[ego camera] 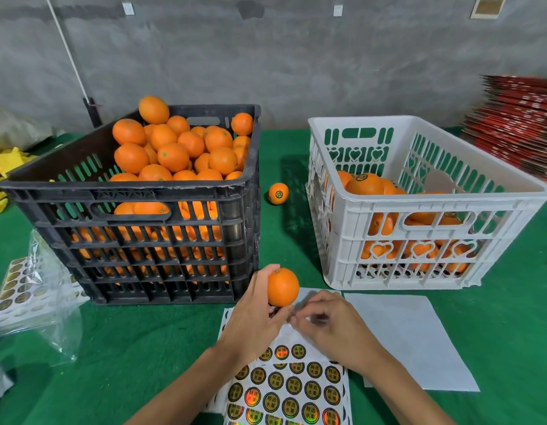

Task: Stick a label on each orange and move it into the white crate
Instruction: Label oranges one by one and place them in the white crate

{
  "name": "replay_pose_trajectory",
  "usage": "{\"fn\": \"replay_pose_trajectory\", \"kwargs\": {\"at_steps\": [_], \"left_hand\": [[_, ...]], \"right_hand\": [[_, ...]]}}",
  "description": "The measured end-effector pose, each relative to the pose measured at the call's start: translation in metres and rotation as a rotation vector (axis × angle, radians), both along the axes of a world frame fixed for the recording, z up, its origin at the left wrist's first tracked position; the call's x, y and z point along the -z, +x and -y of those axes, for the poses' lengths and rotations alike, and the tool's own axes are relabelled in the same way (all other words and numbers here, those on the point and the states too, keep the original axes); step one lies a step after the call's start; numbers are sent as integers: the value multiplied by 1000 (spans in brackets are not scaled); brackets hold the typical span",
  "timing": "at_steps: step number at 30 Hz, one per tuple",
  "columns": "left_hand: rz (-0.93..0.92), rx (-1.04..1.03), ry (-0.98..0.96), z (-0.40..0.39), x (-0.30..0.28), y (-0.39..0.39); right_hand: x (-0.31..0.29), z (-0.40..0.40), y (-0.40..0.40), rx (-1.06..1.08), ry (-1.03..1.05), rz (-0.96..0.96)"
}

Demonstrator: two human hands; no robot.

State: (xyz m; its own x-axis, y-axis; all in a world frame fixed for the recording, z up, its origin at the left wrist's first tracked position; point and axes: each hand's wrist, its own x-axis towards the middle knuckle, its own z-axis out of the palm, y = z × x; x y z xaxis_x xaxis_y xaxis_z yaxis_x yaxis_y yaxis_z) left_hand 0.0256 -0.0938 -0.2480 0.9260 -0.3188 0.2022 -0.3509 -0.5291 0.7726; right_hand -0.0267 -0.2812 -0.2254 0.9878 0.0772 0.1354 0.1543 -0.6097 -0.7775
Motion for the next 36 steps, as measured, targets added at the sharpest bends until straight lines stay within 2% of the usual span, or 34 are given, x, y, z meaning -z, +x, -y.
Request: {"fn": "replay_pose_trajectory", "kwargs": {"at_steps": [6, 8, 11, 13, 16, 19, 24, 28, 33, 36], "left_hand": [[-9, -4, 7, 0, 0, 0], [-11, -1, 7, 0, -2, 0], [9, 14, 24, 0, -6, -2], [36, 39, 57, 1, -9, -3], [60, 65, 79, 2, -10, -4], [32, 36, 10, -1, -10, -4], [45, 22, -46, -1, -20, -6], [217, 67, -109, 5, -54, -11], [505, 32, -227, 36, -136, -3], [605, 89, -184, 68, -199, 12]], "right_hand": [[1, 2, 1, 36, 20, -44], [0, 4, 2, 130, 30, -24], [-4, 6, 4, 365, -35, 173], [-6, 0, 4, 421, -155, 288], [-3, -10, 5, 324, -236, 375], [-3, -9, 3, 175, -235, 439], [-10, -20, -7, 95, -360, 376], [-44, -32, -12, 171, -342, 440], [-129, -23, 4, 368, -427, 943], [-181, -4, 18, 502, -408, 929]]}}
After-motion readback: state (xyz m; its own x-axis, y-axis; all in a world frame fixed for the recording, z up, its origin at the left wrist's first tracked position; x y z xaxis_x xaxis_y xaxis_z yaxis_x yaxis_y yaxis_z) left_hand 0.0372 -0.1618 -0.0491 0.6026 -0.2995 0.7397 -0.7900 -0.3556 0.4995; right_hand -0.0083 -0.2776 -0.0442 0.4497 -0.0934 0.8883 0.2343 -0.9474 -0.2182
